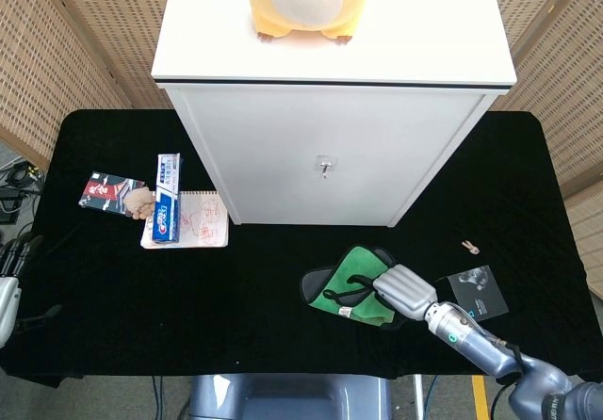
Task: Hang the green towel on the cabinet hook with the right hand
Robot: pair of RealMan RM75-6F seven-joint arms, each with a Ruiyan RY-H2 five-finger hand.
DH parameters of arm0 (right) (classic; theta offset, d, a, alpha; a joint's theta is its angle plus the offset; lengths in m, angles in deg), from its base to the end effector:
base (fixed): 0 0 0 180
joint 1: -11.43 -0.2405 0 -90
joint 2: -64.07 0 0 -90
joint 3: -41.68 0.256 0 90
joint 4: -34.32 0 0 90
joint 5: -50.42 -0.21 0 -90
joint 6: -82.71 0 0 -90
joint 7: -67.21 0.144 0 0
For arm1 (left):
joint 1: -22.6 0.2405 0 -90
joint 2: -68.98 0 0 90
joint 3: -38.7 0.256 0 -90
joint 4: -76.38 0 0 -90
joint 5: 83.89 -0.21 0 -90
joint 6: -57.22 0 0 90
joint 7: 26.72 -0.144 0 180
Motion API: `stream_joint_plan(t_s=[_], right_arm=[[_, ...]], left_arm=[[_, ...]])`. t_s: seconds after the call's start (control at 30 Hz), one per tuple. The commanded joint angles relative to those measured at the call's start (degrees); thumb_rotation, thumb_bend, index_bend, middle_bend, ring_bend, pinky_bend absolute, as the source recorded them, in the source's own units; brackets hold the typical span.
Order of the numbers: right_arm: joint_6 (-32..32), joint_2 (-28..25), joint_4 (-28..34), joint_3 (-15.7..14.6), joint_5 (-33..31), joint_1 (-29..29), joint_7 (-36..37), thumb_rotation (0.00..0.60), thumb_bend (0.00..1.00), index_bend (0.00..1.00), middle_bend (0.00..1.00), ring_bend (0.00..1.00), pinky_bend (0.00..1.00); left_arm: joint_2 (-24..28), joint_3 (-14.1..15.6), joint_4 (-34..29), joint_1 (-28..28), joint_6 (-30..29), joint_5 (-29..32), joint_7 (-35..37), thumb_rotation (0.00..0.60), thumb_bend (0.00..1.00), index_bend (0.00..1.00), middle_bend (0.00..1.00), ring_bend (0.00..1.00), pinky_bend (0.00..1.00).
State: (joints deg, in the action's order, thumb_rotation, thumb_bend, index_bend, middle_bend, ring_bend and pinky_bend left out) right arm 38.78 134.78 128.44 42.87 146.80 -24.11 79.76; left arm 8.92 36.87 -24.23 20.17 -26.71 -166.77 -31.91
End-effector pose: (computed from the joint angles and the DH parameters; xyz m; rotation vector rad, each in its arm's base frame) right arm -0.1927 -0.2676 0.0214 2.2612 -1.1580 0.8589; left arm -0.3042 0.1622 0.1656 -1.3532 -0.9686 -0.8118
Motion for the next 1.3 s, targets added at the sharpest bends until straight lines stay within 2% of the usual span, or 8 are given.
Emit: stream_joint_plan(t_s=[0.03, 0.23, 0.63, 0.87, 0.97, 1.17, 1.3], right_arm=[[3.32, 1.83, -0.22, 0.43, -2.95, -2.0, -1.04, 0.6, 0.31, 0.22, 0.95, 0.94, 1.0], [7.7, 4.87, -2.86, 0.71, -8.44, -3.46, -4.92, 0.6, 0.36, 0.22, 0.95, 0.94, 1.0], [10.05, 6.78, -4.76, 0.38, -17.59, -4.42, -13.13, 0.6, 0.37, 0.23, 0.95, 0.94, 1.0], [9.84, 7.61, -4.82, -0.33, -22.14, -4.62, -17.46, 0.6, 0.38, 0.32, 0.95, 0.94, 1.0], [9.13, 8.01, -4.91, -0.51, -22.86, -4.51, -18.32, 0.6, 0.4, 0.34, 0.95, 0.94, 1.0], [8.02, 9.16, -5.59, -0.8, -24.36, -4.32, -19.74, 0.6, 0.43, 0.43, 0.95, 0.94, 1.0], [7.32, 9.82, -6.1, -0.99, -24.83, -4.17, -20.01, 0.6, 0.48, 0.5, 0.95, 0.94, 1.0]], left_arm=[[0.02, -0.02, 0.06, 0.0, 0.03, 0.11, 0.12, 0.6, 0.0, 0.0, 0.0, 0.0, 0.0], [0.13, -0.07, 0.25, -0.01, 0.1, 0.38, 0.66, 0.6, 0.0, 0.0, 0.0, 0.0, 0.0], [0.05, 0.03, 0.4, -0.21, 0.37, 0.46, 0.69, 0.6, 0.0, 0.0, 0.0, 0.0, 0.0], [-0.04, 0.01, 0.45, -0.33, 0.49, 0.64, 0.58, 0.6, 0.0, 0.0, 0.0, 0.0, 0.0], [-0.05, 0.01, 0.46, -0.39, 0.57, 0.7, 0.54, 0.6, 0.0, 0.0, 0.0, 0.0, 0.0], [0.0, -0.02, 0.45, -0.37, 0.47, 0.81, 0.64, 0.6, 0.0, 0.0, 0.0, 0.0, 0.0], [0.0, 0.01, 0.47, -0.47, 0.63, 0.83, 0.61, 0.6, 0.0, 0.0, 0.0, 0.0, 0.0]])
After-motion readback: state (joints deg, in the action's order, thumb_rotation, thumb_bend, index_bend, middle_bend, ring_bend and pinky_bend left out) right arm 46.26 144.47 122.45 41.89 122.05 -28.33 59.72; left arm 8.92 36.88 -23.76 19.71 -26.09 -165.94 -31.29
